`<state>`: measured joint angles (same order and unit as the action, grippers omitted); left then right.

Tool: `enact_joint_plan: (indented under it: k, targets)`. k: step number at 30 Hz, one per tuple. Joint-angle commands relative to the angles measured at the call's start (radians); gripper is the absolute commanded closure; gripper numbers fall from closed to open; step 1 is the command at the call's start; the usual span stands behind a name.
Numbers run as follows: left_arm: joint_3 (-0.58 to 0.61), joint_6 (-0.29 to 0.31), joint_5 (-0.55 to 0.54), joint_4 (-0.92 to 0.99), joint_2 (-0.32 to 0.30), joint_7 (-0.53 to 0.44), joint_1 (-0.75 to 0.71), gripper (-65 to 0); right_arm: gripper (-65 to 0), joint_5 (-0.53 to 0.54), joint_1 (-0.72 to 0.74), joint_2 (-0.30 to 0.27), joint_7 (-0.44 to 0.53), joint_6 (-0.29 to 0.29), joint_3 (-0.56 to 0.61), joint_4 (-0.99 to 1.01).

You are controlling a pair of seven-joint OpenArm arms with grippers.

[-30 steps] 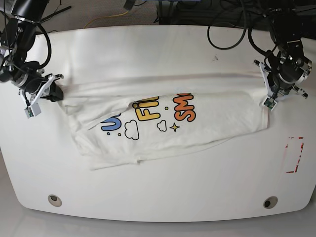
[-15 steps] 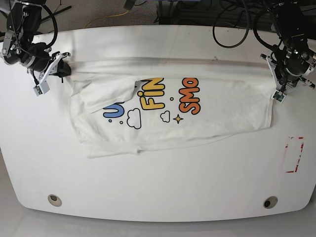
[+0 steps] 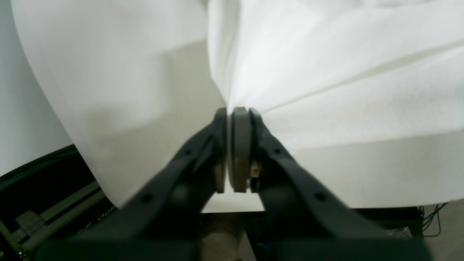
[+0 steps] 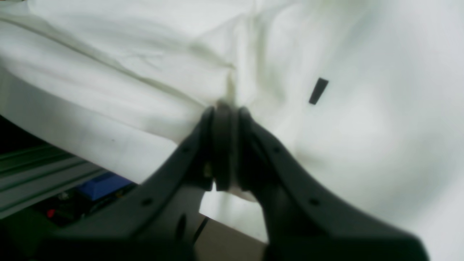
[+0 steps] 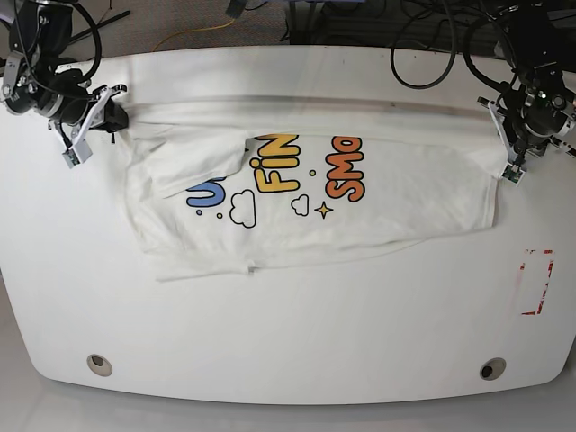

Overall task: Fold the T-shirt properly
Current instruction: 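Release the shirt and reposition both grippers at its collar corners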

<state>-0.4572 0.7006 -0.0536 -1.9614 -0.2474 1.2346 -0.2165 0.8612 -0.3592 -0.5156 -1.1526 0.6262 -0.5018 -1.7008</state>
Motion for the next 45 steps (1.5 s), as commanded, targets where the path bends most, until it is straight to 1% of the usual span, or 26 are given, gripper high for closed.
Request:
enact_joint_plan:
  k: [1,3,4,6,8,12,15,16,17,18,21,25,28,31,33,36,40,41,43,45]
  targets:
    - [-0.053,-0.002,0.024,-0.013,-0.014,0.026,0.007,-14.2,0.0,-0.006,0.004,-0.028,0.012,-0.002,-0.01,-0.018]
    - [-0.085,-0.002,0.022,-0.013,0.001,0.044,0.012,-21.9,0.0,-0.006,0.005,-0.028,0.012,-0.001,-0.01,-0.018]
    - [-0.105,-0.002,0.021,-0.013,0.013,0.055,0.013,-28.5,0.0,-0.006,0.007,-0.028,0.012,-0.001,-0.01,-0.018]
    - [-0.124,-0.002,-0.007,-0.013,0.012,0.078,0.013,-38.1,0.0,-0.006,0.007,-0.028,0.012,-0.001,-0.01,-0.018]
    - [-0.133,-0.002,-0.076,-0.013,0.007,0.098,0.009,-41.8,0.0,-0.006,0.007,-0.028,0.012,-0.001,-0.01,-0.018]
    - [-0.168,-0.002,-0.291,-0.002,-0.046,0.112,-0.028,-42.1,0.0,0.0,0.009,-0.027,0.012,-0.001,-0.01,-0.018]
    - [-0.219,-0.002,-0.53,0.032,-0.106,0.112,-0.06,-42.1,0.0,0.0,0.007,-0.027,0.012,-0.001,-0.013,-0.02]
    - [-0.229,-0.002,-0.589,0.047,-0.12,0.112,-0.068,-42.1,0.0,0.0,0.005,-0.027,0.012,-0.001,-0.014,-0.02]
    - [-0.246,-0.002,-0.67,0.075,-0.142,0.112,-0.076,-42.1,0.0,0.0,0.004,-0.027,0.012,-0.001,-0.016,-0.02]
    - [-0.254,-0.002,-0.716,0.098,-0.155,0.112,-0.079,-42.1,0.0,0.0,0.004,-0.025,0.012,-0.001,-0.018,-0.02]
    - [-0.263,-0.002,-0.871,0.193,-0.232,0.112,-0.091,-42.1,0.0,0.0,0.004,-0.022,0.012,-0.001,-0.018,-0.02]
    - [-0.263,-0.002,-1.021,0.303,-0.29,0.112,-0.093,-42.1,0.0,0.0,0.004,-0.022,0.012,-0.001,-0.018,-0.02]
    - [-0.251,-0.002,-1.098,0.357,-0.315,0.112,-0.093,-42.1,0.0,0.0,0.005,-0.021,0.012,-0.002,-0.018,-0.02]
    - [-0.194,-0.002,-1.178,0.4,-0.358,0.112,-0.093,-42.1,0.0,0.002,0.009,-0.019,0.012,-0.002,-0.018,-0.02]
    - [-0.159,-0.002,-1.25,0.422,-0.382,0.112,-0.106,-42.1,0.0,0.002,0.01,-0.019,0.012,-0.006,-0.018,-0.02]
    - [-0.157,-0.002,-1.31,0.434,-0.405,0.112,-0.139,-42.1,0.0,0.002,0.01,-0.019,0.012,-0.006,-0.018,-0.02]
    - [-0.154,-0.002,-1.32,0.419,-0.404,0.112,-0.139,-42.1,0.0,0.002,0.01,-0.019,0.012,-0.006,-0.018,-0.02]
    - [-0.151,-0.002,-1.32,0.403,-0.401,0.112,-0.139,-42.1,0.0,0.002,0.01,-0.01,0.012,-0.006,-0.018,-0.025]
    - [-0.139,-0.002,-1.32,0.354,-0.378,0.112,-0.137,-42.1,0.0,-0.003,0.01,0.005,0.012,-0.007,-0.019,-0.043]
    - [-0.099,-0.002,-1.319,0.273,-0.356,0.112,-0.136,-42.1,0.0,0.0,0.01,0.01,0.012,-0.007,-0.019,-0.058]
